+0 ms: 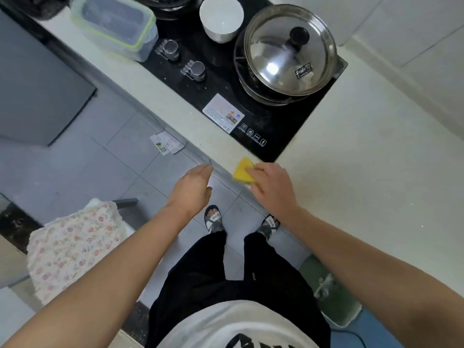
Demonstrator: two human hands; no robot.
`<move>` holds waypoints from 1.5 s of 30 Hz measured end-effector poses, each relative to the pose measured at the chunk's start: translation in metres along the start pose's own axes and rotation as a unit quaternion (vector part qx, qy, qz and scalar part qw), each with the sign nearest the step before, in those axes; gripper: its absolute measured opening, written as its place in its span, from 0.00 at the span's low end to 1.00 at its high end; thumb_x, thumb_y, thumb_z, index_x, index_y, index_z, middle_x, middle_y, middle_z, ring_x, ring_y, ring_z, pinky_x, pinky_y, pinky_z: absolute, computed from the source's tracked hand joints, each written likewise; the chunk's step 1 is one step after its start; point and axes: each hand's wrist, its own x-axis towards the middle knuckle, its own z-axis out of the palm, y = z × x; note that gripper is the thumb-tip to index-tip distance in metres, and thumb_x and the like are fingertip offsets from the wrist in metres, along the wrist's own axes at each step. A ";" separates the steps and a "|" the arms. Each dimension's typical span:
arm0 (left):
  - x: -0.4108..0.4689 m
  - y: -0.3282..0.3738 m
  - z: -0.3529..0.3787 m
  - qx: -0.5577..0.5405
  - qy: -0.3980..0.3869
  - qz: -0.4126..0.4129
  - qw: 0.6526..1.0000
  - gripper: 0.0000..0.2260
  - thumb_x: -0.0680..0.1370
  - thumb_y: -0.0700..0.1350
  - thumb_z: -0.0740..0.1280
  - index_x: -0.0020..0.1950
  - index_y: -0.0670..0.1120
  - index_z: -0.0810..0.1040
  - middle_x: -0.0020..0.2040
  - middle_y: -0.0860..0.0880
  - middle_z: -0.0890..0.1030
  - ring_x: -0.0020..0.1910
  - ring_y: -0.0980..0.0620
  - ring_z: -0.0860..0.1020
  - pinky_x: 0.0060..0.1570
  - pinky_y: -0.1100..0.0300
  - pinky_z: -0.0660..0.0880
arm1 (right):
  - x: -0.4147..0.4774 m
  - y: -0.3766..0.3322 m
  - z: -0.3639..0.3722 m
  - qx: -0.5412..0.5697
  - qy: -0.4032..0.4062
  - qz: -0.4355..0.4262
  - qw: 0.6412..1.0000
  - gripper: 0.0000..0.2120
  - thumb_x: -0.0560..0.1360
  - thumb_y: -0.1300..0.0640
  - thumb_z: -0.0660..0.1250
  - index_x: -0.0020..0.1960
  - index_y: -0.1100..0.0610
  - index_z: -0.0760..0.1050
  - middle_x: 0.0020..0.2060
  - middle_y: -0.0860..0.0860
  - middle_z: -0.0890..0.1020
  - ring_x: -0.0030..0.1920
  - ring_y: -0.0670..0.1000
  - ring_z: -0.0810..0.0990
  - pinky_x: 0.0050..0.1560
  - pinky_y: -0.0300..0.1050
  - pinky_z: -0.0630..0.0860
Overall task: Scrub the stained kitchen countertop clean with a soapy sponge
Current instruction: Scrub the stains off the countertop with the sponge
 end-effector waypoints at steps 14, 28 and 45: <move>0.041 0.012 -0.017 0.101 -0.049 0.154 0.982 0.33 0.77 0.38 0.69 0.80 0.47 0.61 0.82 0.47 0.60 0.74 0.41 0.70 0.60 0.44 0.79 | -0.060 0.003 0.023 0.019 0.040 0.191 0.981 0.21 0.73 0.58 0.70 0.66 0.48 0.77 0.58 0.54 0.78 0.54 0.60 0.76 0.52 0.54 0.74; 0.041 0.070 0.008 0.225 -0.135 0.187 0.947 0.26 0.73 0.33 0.70 0.70 0.42 0.67 0.74 0.44 0.65 0.71 0.42 0.67 0.54 0.44 0.79 | -0.134 0.024 0.031 0.042 0.213 0.517 0.828 0.21 0.73 0.55 0.70 0.66 0.53 0.76 0.55 0.53 0.76 0.57 0.58 0.72 0.55 0.52 0.70; 0.062 0.112 0.014 0.363 -0.297 0.057 0.881 0.37 0.70 0.34 0.61 0.78 0.37 0.54 0.80 0.42 0.46 0.76 0.43 0.58 0.61 0.49 0.77 | -0.256 0.186 -0.046 0.035 0.266 0.626 0.732 0.16 0.76 0.52 0.63 0.59 0.58 0.78 0.53 0.60 0.75 0.54 0.61 0.73 0.51 0.51 0.72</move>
